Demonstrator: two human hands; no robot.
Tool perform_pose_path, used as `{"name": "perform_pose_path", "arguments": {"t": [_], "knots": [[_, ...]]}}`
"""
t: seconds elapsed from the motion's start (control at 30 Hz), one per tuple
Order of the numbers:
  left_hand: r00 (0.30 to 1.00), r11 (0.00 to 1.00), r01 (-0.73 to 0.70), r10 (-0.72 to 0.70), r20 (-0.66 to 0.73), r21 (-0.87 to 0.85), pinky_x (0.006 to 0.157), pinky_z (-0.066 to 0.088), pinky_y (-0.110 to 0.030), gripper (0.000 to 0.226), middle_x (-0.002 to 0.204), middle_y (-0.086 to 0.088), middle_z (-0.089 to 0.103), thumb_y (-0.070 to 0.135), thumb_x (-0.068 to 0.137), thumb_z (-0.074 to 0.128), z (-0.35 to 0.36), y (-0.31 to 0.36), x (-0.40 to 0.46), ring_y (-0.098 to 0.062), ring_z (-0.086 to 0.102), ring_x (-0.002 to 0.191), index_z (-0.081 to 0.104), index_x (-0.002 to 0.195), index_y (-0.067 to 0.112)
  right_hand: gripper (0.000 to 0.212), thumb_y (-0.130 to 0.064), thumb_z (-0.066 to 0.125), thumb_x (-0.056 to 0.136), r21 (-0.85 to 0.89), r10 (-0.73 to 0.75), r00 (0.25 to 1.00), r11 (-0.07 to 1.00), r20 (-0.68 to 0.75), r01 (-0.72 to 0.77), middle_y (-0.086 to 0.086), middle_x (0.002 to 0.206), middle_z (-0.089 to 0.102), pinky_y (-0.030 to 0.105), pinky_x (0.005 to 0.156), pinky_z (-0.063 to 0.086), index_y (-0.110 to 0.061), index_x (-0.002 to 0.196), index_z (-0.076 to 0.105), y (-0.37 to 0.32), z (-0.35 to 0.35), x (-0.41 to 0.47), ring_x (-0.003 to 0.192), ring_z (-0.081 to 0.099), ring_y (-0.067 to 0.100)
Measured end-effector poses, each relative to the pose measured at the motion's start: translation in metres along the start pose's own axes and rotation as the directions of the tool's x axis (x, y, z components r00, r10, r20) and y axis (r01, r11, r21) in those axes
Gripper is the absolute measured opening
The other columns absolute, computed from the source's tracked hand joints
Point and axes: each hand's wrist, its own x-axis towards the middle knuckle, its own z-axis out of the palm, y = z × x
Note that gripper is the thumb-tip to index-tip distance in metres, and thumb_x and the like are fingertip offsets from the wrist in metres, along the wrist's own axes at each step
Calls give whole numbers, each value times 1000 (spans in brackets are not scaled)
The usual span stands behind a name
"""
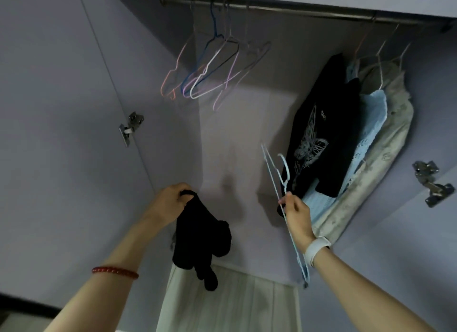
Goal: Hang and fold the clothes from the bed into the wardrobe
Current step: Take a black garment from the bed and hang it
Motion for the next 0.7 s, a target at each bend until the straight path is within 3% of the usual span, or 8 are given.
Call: {"name": "perform_pose_path", "arguments": {"t": [0.07, 0.13, 0.23, 0.27, 0.33, 0.47, 0.6, 0.7], "knots": [[999, 1000, 13, -12, 37, -21, 53, 37, -11, 26, 63, 1, 51, 3, 93, 50, 3, 5, -7, -16, 50, 62, 49, 72, 19, 22, -7, 41, 96, 37, -29, 999, 999, 36, 28, -1, 84, 56, 25, 81, 38, -7, 105, 62, -3, -2, 5, 78, 50, 12], [999, 998, 38, -37, 26, -46, 54, 37, -11, 29, 62, 0, 54, 3, 91, 51, 6, 9, -11, -12, 50, 59, 50, 68, 22, 32, 2, 40, 92, 76, -4, 991, 997, 131, -6, -3, 80, 51, 25, 75, 38, -10, 117, 57, -4, -4, 14, 71, 45, 10], [997, 994, 73, -73, 4, -80, 54, 37, -11, 20, 72, -10, 62, 6, 90, 54, 10, 14, -13, -18, 55, 67, 57, 74, 17, 26, 6, 46, 87, 94, 49, 965, 993, 257, -76, 2, 70, 41, 22, 57, 30, -14, 100, 56, -1, -6, 16, 58, 32, 12], [997, 993, 83, -83, 2, -80, 54, 38, -11, 16, 75, -11, 65, 8, 90, 55, 11, 16, -14, -19, 57, 69, 59, 77, 15, 17, 2, 50, 88, 98, 33, 961, 993, 275, -62, 2, 67, 38, 22, 55, 28, -14, 88, 53, 1, -6, 14, 58, 30, 12], [994, 992, 104, -105, -14, -69, 57, 41, -14, 12, 79, -10, 67, 10, 90, 55, 14, 17, -15, -21, 61, 73, 62, 81, 15, 24, -12, 57, 91, 107, -35, 961, 994, 273, 6, -2, 61, 32, 24, 57, 27, -16, 71, 44, 2, -7, 8, 58, 29, 11], [985, 987, 152, -156, -80, -52, 61, 43, -20, 10, 77, -11, 68, 12, 87, 57, 15, 18, -17, -23, 62, 74, 64, 81, 10, 25, -17, 49, 96, 241, -118, 973, 968, 199, 68, -7, 61, 39, 18, 62, 33, -20, 71, 51, -15, -1, 4, 58, 36, 4], [977, 984, 177, -175, -120, 4, 53, 38, -7, 13, 73, -4, 65, 12, 88, 55, 18, 15, -20, -17, 60, 70, 63, 79, 16, 32, -18, 41, 99, 290, -119, 975, 955, 185, 62, -5, 62, 44, 21, 65, 35, -21, 71, 56, -22, 13, 7, 60, 40, 6], [973, 974, 213, -204, -111, 82, 57, 38, -16, 14, 78, -4, 65, 13, 90, 53, 20, 9, -21, -17, 58, 73, 62, 80, 16, 34, -18, 35, 101, 438, -127, 982, 898, 139, 54, -7, 53, 45, 19, 60, 35, -16, 71, 52, -37, 19, 8, 54, 40, 3]]}}
